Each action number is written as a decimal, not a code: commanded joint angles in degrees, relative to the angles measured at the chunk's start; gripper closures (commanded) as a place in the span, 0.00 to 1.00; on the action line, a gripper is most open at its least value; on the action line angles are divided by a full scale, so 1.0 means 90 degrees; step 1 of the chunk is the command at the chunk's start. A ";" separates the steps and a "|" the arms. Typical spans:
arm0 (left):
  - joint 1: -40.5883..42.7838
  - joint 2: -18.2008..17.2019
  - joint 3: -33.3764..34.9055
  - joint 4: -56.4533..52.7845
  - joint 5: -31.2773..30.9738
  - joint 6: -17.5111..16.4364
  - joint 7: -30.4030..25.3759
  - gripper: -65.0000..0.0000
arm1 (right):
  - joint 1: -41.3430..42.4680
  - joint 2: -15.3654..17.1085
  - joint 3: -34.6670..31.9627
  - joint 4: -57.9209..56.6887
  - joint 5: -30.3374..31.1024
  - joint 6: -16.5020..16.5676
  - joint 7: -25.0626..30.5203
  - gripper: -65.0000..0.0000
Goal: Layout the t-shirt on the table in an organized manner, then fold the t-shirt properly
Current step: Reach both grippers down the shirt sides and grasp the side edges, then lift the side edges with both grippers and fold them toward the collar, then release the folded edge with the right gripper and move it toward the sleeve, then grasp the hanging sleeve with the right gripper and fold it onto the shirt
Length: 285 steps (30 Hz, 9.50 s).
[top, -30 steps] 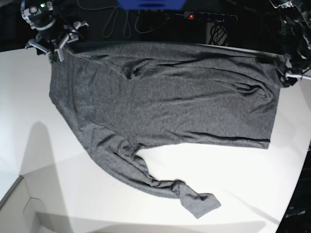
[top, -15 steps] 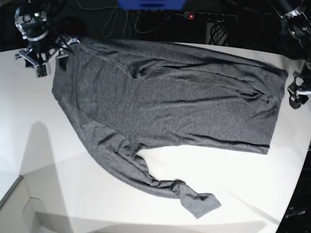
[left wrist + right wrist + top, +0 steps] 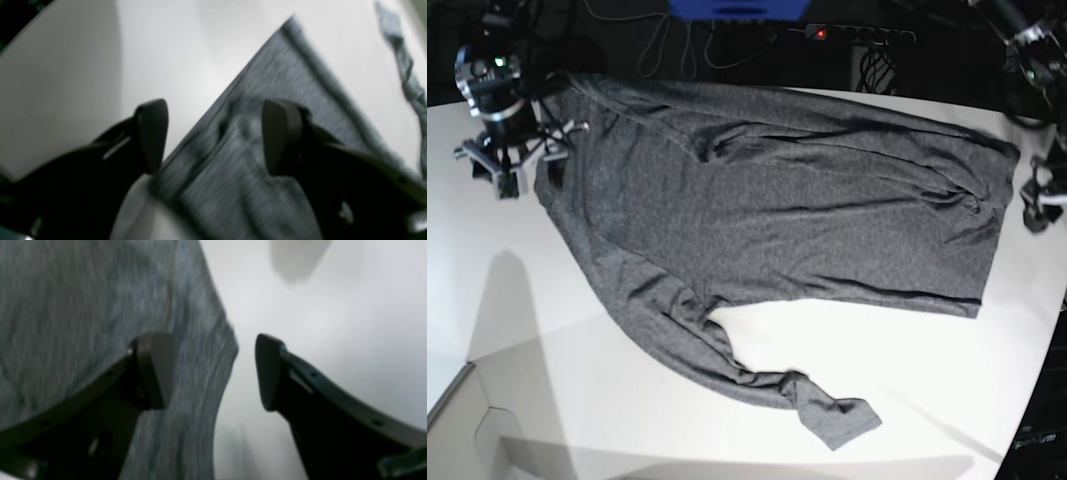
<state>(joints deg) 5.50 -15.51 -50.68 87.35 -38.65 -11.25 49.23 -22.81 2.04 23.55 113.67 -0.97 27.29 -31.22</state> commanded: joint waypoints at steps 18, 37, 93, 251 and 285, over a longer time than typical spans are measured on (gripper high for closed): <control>-0.3439 -0.0411 0.2412 -0.3606 0.3294 -0.0103 -0.2086 0.34 | 0.3750 0.0452 -0.0766 -0.4058 0.0054 -0.0058 0.0153 0.37; -0.3878 -0.0587 0.3086 -0.5960 0.3323 -0.0103 -0.3785 0.34 | 0.4532 0.0540 -0.1029 -0.6070 0.0064 -0.0048 0.0221 0.37; -0.2559 -0.0411 0.3018 -0.3019 0.3284 -0.0113 -0.3033 1.00 | 0.1670 0.0129 -0.1401 -0.0864 0.0103 0.0743 0.0163 1.00; 0.0498 -0.0060 0.1298 -0.1672 0.1477 -0.0953 -0.2388 0.63 | 0.4043 -0.0037 -0.1479 -0.3052 0.0064 0.1412 -0.0755 0.48; 0.0556 -0.0030 0.0605 -0.1603 0.1438 -0.0953 -0.1988 0.63 | 0.6329 -0.0359 -0.2241 -0.9138 0.0074 0.0343 0.2781 0.49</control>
<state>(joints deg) 10.63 -15.03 -45.12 72.01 -25.58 -19.75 31.14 32.80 -1.28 3.40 30.76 -0.64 30.13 -5.93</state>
